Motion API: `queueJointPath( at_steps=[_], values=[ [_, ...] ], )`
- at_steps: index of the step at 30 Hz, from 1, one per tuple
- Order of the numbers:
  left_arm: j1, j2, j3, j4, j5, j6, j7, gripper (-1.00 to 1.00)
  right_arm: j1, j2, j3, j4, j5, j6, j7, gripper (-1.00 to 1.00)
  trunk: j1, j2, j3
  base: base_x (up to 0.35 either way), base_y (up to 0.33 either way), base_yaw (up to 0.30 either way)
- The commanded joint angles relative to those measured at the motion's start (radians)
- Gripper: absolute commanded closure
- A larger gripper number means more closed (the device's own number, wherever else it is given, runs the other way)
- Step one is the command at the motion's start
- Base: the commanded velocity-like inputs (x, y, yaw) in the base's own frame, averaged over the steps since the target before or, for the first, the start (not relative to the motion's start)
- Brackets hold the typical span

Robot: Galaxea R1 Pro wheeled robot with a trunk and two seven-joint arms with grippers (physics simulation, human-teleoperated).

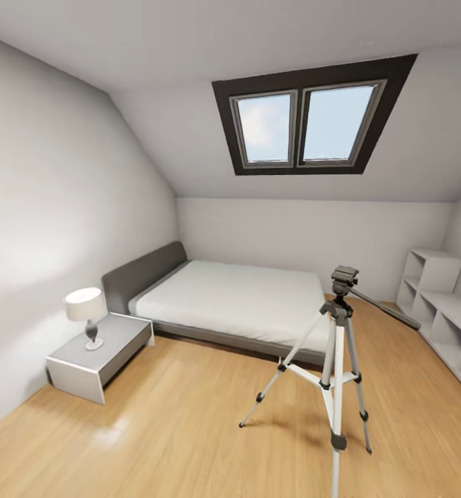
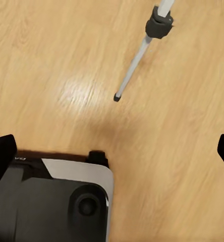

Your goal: Attach the digital camera to the camera tripod in the bedroom.

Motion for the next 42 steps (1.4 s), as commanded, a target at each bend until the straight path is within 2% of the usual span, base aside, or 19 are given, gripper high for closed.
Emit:
queueJointPath(
  at_steps=[1,14,20,42],
  values=[
    [0.000,0.000,-0.009,0.001,0.008,-0.003,-0.003,1.00,-0.001,0.000,0.000,0.002,0.010,-0.001,-0.002,-1.00,0.001,-0.001,0.000,0.200,0.080,-0.295],
    [0.000,-0.001,-0.010,0.002,0.006,-0.004,-0.003,1.00,-0.001,-0.007,0.000,0.002,0.007,-0.025,-0.003,-1.00,0.001,-0.001,0.000,0.246,0.168,-0.295],
    [0.000,-0.001,-0.010,0.002,0.006,-0.004,-0.003,1.00,-0.001,-0.019,0.000,0.002,0.007,-0.025,-0.003,-1.00,0.001,-0.001,0.000,0.036,0.036,-0.295],
    [0.000,-0.001,-0.010,0.002,0.006,-0.004,-0.002,1.00,-0.001,-0.021,0.000,0.002,0.007,-0.024,-0.003,-1.00,0.001,-0.001,0.000,0.001,0.001,-0.295]
  ],
)
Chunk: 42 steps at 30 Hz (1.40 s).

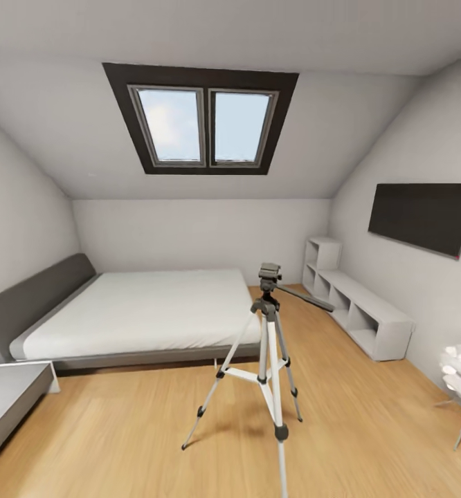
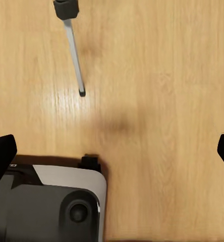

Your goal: Attach the digital camera to the camera tripod in the bedroom.

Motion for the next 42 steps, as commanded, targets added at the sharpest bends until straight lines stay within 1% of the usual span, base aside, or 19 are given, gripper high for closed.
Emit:
queueJointPath(
  at_steps=[1,17,30,34,42],
  values=[
    [0.000,0.000,-0.009,0.001,0.008,-0.003,-0.003,1.00,-0.001,0.000,0.000,0.002,0.010,0.000,-0.002,-1.00,0.000,-0.001,0.000,0.000,0.000,-0.295],
    [0.000,0.000,-0.009,0.001,0.011,-0.003,-0.003,1.00,-0.001,0.000,0.000,0.002,0.010,0.001,-0.002,-1.00,0.000,-0.001,0.000,0.000,0.007,-0.295],
    [0.000,0.004,-0.009,0.001,0.011,-0.001,-0.003,1.00,-0.001,0.000,0.000,0.002,0.012,0.001,-0.002,-1.00,0.000,-0.001,0.000,0.031,0.274,-0.270],
    [0.000,0.005,-0.009,0.001,0.011,-0.001,-0.003,1.00,-0.001,0.000,0.000,0.002,0.012,0.001,-0.002,-1.00,0.000,-0.001,0.000,0.052,0.163,-0.159],
    [0.000,0.006,-0.008,0.002,0.011,-0.001,-0.003,1.00,-0.001,0.000,0.001,0.002,0.018,0.003,-0.001,-1.00,0.000,-0.001,0.000,0.008,0.025,-0.026]
  ],
)
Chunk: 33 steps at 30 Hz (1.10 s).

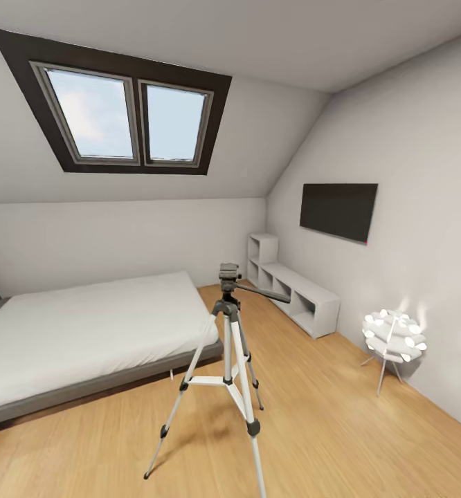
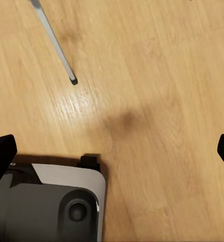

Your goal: Attach the digital camera to the camera tripod in the bedroom.

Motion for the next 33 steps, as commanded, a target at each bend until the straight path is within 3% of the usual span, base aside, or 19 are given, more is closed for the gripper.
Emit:
queueJointPath(
  at_steps=[1,26,30,33],
  values=[
    [0.000,0.000,-0.009,0.001,0.008,-0.003,-0.003,1.00,-0.001,0.000,0.000,0.002,0.011,0.000,-0.002,-1.00,0.000,-0.001,0.000,0.001,0.003,-0.004],
    [0.000,0.003,-0.006,0.008,0.005,-0.004,-0.004,1.00,-0.001,-0.002,0.006,0.000,0.016,0.000,-0.009,-1.00,0.000,-0.001,0.000,0.000,0.000,0.000],
    [-0.001,0.042,-0.007,-0.020,0.003,0.010,0.000,1.00,-0.001,-0.030,0.001,-0.023,0.019,0.004,-0.016,-1.00,0.000,-0.001,0.000,0.000,0.000,0.000],
    [-0.002,0.097,-0.008,-0.093,0.003,0.021,-0.001,1.00,-0.001,-0.045,-0.002,-0.111,0.018,0.014,-0.027,-1.00,0.000,-0.001,0.000,0.000,0.000,0.000]
  ],
)
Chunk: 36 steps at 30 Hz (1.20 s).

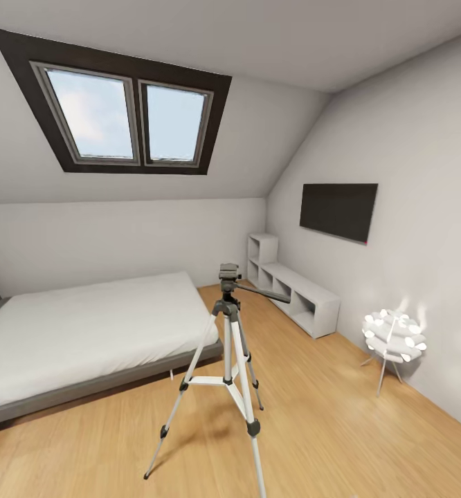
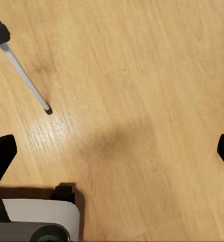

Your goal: Attach the digital camera to the camera tripod in the bedroom.

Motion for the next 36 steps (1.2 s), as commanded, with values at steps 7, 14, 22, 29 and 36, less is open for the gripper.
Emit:
queueJointPath(
  at_steps=[7,14,22,29,36],
  values=[
    [0.000,0.111,-0.004,-0.256,0.010,0.198,-0.002,1.00,0.000,-0.002,-0.002,-0.159,0.004,0.031,-0.046,-1.00,0.000,-0.001,-0.001,0.000,0.000,0.000],
    [0.000,0.102,-0.004,-0.299,0.009,0.212,-0.002,1.00,0.000,0.003,0.002,-0.165,0.006,0.022,-0.040,-1.00,0.000,-0.001,-0.001,0.000,0.000,0.000],
    [0.000,0.095,-0.003,-0.244,0.011,0.173,0.074,1.00,0.000,0.004,0.005,-0.162,0.008,0.026,-0.032,-1.00,0.000,-0.001,-0.001,0.000,0.000,0.000],
    [0.000,0.082,-0.003,-0.243,0.011,0.168,0.099,1.00,0.000,0.004,0.005,-0.162,0.007,0.024,-0.034,-1.00,0.000,-0.001,-0.001,0.004,0.000,0.000],
    [0.000,0.082,-0.005,-0.235,0.009,0.156,0.098,1.00,0.000,0.005,0.003,-0.162,-0.001,0.018,-0.038,-1.00,0.000,-0.001,-0.001,0.227,0.000,0.000]
  ],
)
